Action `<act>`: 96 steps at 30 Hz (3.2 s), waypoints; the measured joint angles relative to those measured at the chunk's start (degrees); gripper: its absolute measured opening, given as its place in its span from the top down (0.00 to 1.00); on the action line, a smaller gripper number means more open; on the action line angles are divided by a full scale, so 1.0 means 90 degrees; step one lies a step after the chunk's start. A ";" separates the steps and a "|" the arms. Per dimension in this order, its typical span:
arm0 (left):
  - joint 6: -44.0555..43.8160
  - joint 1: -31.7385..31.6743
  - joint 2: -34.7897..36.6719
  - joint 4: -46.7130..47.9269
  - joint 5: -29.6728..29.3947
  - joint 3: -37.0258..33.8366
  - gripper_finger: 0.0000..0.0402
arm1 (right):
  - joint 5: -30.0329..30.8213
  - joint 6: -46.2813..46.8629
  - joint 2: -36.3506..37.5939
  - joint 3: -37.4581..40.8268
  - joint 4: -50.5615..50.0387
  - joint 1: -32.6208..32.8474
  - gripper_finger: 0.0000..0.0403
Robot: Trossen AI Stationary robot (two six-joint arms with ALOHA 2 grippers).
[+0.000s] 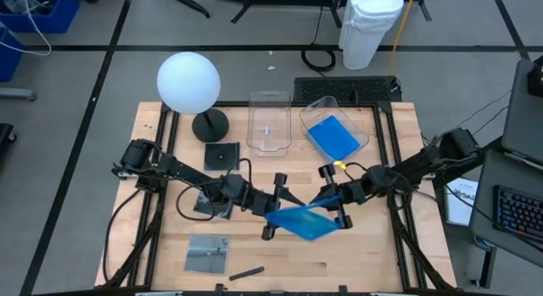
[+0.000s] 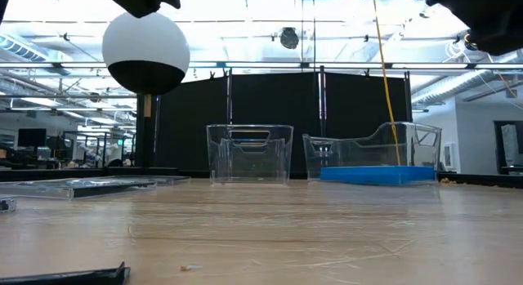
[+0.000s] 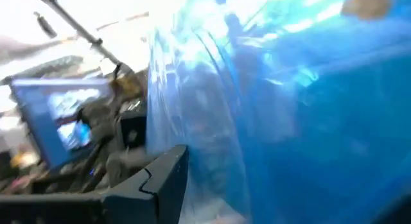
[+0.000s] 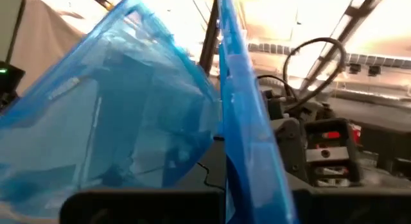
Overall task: Pick & place jewel cases by type
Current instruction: Put the blue CD case into the right transparent bin
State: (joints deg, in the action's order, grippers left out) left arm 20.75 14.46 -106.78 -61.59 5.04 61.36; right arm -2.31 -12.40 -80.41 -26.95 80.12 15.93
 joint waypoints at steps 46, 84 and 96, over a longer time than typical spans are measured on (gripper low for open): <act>0.0135 0.0816 0.1657 0.4994 -0.2750 -0.0005 0.97 | 0.2773 -0.2221 0.0908 -0.1130 -0.5142 0.1744 0.47; -0.0012 0.0818 0.1671 0.5175 -0.2782 -0.0005 0.97 | 0.3372 -0.2556 0.1084 -0.1096 -0.4986 0.1813 0.94; -0.0082 0.0793 0.1656 0.5198 -0.2707 0.0000 0.97 | 0.2628 -0.2516 0.1079 -0.1096 -0.3315 0.1917 0.66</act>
State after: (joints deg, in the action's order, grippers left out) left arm 20.01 21.60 -91.88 -14.80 -19.32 61.37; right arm 21.34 -35.04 -70.70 -36.82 50.29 33.19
